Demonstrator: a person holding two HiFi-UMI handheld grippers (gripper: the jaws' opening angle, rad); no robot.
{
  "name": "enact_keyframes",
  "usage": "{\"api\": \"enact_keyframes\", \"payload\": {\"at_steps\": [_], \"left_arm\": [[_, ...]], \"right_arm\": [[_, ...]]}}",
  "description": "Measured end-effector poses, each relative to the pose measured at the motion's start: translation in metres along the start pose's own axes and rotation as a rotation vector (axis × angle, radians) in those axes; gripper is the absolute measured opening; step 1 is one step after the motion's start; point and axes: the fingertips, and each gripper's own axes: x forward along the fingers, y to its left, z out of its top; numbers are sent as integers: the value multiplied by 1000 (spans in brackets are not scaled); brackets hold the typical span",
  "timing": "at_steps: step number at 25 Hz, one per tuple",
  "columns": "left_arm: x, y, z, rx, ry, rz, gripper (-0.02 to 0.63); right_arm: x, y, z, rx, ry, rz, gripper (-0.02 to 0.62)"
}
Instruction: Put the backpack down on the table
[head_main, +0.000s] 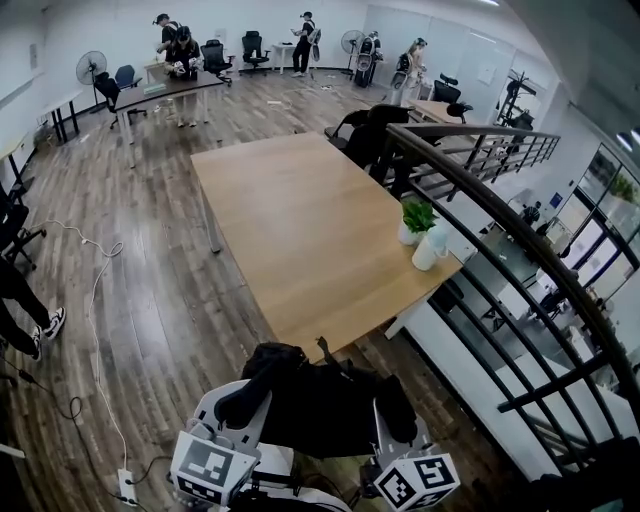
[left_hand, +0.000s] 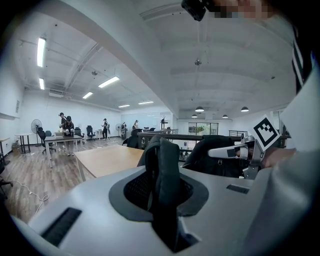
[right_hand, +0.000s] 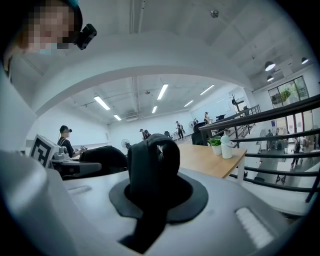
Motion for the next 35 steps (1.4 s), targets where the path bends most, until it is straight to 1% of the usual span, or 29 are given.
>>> {"api": "enact_keyframes", "payload": {"at_steps": [8,13,19,24,29,35], "left_arm": [[48,50,32,5,-28,-12,58],[75,85,48,12,-24,-20,58],[107,108,70,17,-24,-43,58],[133,129,85,38,-28,-59,58],[154,155,99,42,-36,-70,58],[177,177,105,56,-45,-82,58]], "right_arm": [[68,-5,25,-17,-9,2,54],[111,-4,41,-26,-13,3,54],[145,-12,61,-23,-21,-26,54],[174,-16,81,-24,-46,-48,54],[206,-14,91,-32,-45,-47,54],[235,-20,95,-2,-54,-63,54]]}}
